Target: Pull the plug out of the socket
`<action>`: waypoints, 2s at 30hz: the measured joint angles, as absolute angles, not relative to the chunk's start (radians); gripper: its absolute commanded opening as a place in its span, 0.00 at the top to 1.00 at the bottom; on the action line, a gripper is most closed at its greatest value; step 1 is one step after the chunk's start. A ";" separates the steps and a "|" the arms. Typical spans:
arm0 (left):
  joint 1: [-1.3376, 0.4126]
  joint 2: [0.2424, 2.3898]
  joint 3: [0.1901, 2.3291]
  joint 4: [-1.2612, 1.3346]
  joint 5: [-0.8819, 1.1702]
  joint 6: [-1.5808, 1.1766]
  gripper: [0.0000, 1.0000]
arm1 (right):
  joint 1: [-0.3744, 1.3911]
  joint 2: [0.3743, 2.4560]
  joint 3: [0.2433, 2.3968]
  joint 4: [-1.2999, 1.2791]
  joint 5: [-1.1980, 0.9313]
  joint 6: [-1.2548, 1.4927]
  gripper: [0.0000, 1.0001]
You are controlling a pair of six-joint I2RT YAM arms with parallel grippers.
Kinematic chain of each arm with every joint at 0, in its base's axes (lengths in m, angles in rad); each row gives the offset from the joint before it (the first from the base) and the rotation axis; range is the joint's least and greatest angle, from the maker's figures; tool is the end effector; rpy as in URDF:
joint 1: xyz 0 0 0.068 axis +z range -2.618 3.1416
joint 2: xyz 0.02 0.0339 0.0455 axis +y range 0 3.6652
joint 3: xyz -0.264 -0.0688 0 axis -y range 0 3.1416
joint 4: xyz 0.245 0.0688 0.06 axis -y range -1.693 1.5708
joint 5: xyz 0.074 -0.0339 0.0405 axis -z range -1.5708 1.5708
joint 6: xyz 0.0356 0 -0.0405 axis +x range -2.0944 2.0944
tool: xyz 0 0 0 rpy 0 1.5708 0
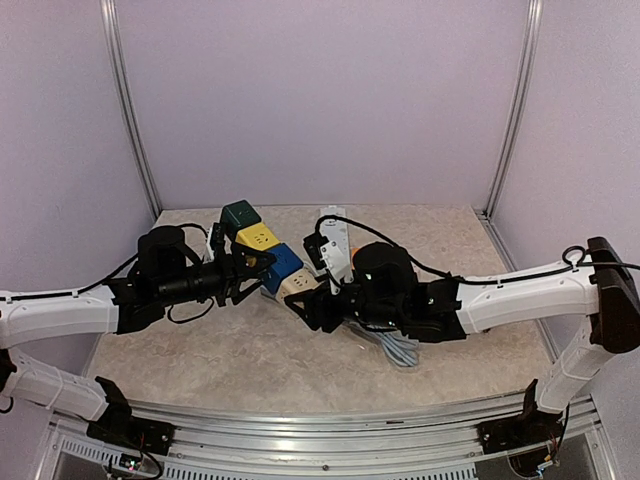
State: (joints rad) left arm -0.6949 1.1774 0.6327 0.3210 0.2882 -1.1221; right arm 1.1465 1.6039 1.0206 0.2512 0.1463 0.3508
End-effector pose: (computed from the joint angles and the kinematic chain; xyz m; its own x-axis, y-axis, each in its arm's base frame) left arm 0.1970 -0.1774 0.2577 -0.8189 -0.4420 -0.3662 0.2051 0.3705 -0.9059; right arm 0.1569 0.3346 0.2569 -0.4164 -0.0959 -0.9041 -0.7473 0.6025 0.2802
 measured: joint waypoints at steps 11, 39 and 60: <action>-0.688 1.177 0.633 0.340 0.328 -1.086 0.66 | 1.217 1.604 1.020 0.257 0.301 0.228 1.00; -0.691 1.172 0.619 0.359 0.352 -1.114 0.66 | 1.145 1.530 0.950 0.268 0.122 0.413 1.00; -0.621 1.176 0.587 0.250 0.234 -1.047 0.66 | 1.217 1.517 1.026 0.204 0.478 0.276 1.00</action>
